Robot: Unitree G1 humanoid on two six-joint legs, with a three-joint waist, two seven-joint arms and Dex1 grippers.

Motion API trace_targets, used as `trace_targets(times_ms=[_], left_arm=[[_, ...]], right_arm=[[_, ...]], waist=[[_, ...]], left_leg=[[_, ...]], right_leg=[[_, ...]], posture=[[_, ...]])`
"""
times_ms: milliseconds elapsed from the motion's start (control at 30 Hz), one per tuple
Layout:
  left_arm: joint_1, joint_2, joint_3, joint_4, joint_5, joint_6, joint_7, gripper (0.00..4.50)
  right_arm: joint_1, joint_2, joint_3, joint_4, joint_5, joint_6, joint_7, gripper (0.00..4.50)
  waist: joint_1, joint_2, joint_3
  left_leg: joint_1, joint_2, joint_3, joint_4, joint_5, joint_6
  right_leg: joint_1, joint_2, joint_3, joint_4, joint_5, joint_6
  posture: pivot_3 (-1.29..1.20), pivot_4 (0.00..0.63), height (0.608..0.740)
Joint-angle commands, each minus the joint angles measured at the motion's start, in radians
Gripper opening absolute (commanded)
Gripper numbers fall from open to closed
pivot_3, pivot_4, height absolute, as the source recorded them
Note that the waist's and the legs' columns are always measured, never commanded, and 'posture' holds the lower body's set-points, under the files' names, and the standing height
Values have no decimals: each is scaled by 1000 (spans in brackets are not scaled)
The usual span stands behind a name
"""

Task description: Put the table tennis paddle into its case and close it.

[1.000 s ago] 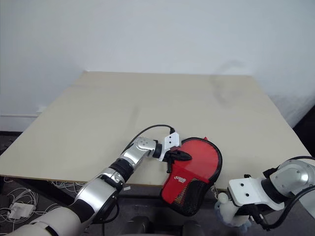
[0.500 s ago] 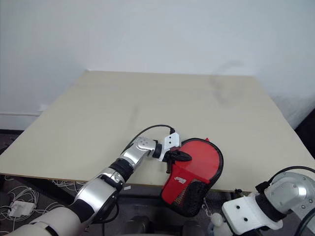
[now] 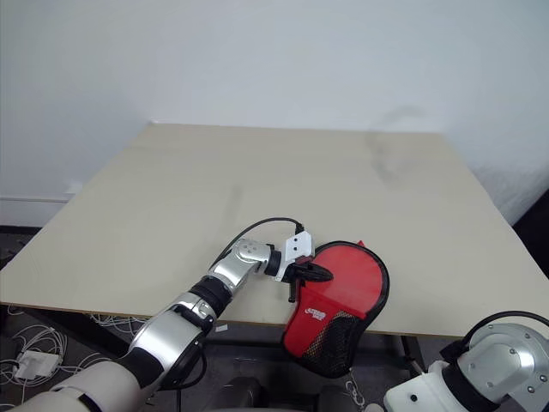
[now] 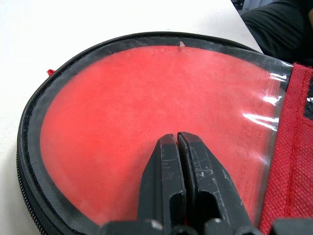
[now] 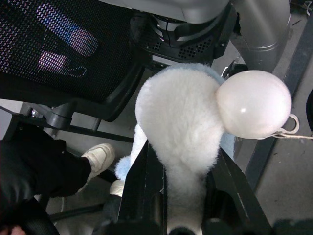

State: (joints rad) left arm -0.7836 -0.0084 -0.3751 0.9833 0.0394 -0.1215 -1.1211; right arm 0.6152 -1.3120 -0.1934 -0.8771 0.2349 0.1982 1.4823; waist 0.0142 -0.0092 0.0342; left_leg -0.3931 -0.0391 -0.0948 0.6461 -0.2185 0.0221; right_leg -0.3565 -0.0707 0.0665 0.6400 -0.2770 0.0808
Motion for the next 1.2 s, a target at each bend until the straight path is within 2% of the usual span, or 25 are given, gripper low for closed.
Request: trace_targets(times_ms=[33,67,200,400,500,567,667,833,867,967,1067,1200], left_arm=[[26,29,-32,66,69,44,15,0],[26,29,-31,66,69,44,19,0],[22,29,-21,66,63,52,36,0],[22,50,-13,28,54,53,26,0],[33,86,-17,-52,55,41,13,590],[44,130,-28,-126,71,9,13,1266],[45,182,38,-270,22,70,44,2312],[89,308,140,-530,-48,209,54,4058],[108,340,163,-588,-67,245,51,4407],[179,451,248,-732,-107,353,68,4460],[235,522,317,-815,-148,437,92,4460],[392,613,547,-970,-250,578,193,4460]], right_arm=[[-16,-7,17,-74,75,23,31,481],[-36,-11,21,-74,88,35,30,1084],[-135,-23,15,-49,183,99,40,2438],[-375,-36,27,65,342,180,75,4440],[-539,-13,79,162,380,226,64,4500],[-667,29,136,234,380,270,29,4500],[-862,141,220,368,352,348,-61,4500],[-1010,275,298,526,254,387,-193,4500],[-1026,300,309,558,234,386,-216,4500],[-1069,377,323,650,186,387,-301,4500],[-1087,430,317,687,168,394,-354,4500],[-1110,538,275,756,157,424,-492,4500]], waist=[[0,0,0],[0,0,0],[-1,-1,0],[-2,-2,1],[-7,-2,1],[-13,-2,2],[-13,-2,5],[-11,-4,8],[-10,-3,8],[-10,-3,8],[-10,-2,8],[-14,-1,9]], left_leg=[[0,0,0,0,0,0],[0,0,0,0,0,0],[0,0,0,0,0,0],[1,2,0,0,0,0],[0,3,0,0,0,0],[0,3,0,-1,0,0],[0,4,0,-2,0,-1],[-6,4,0,-1,2,4],[-8,4,0,-2,2,4],[-10,3,1,-2,2,4],[-9,3,1,-3,2,4],[-7,4,1,-2,2,4]], right_leg=[[0,0,0,0,0,0],[0,0,0,0,0,0],[0,0,0,0,0,0],[0,-1,0,0,0,-1],[-1,-2,0,0,0,-1],[-1,-2,0,1,0,-1],[-2,-1,0,1,2,-3],[-11,-1,1,2,3,-4],[-14,-1,1,3,6,-8],[-17,-1,2,3,6,-9],[-18,-1,3,4,7,-9],[-16,-1,3,5,7,-10]], posture=[[0,0,734],[0,0,734],[0,0,734],[0,0,734],[0,0,734],[0,0,734],[0,0,734],[0,0,734],[0,0,734],[0,0,734],[0,0,734],[0,0,734]])
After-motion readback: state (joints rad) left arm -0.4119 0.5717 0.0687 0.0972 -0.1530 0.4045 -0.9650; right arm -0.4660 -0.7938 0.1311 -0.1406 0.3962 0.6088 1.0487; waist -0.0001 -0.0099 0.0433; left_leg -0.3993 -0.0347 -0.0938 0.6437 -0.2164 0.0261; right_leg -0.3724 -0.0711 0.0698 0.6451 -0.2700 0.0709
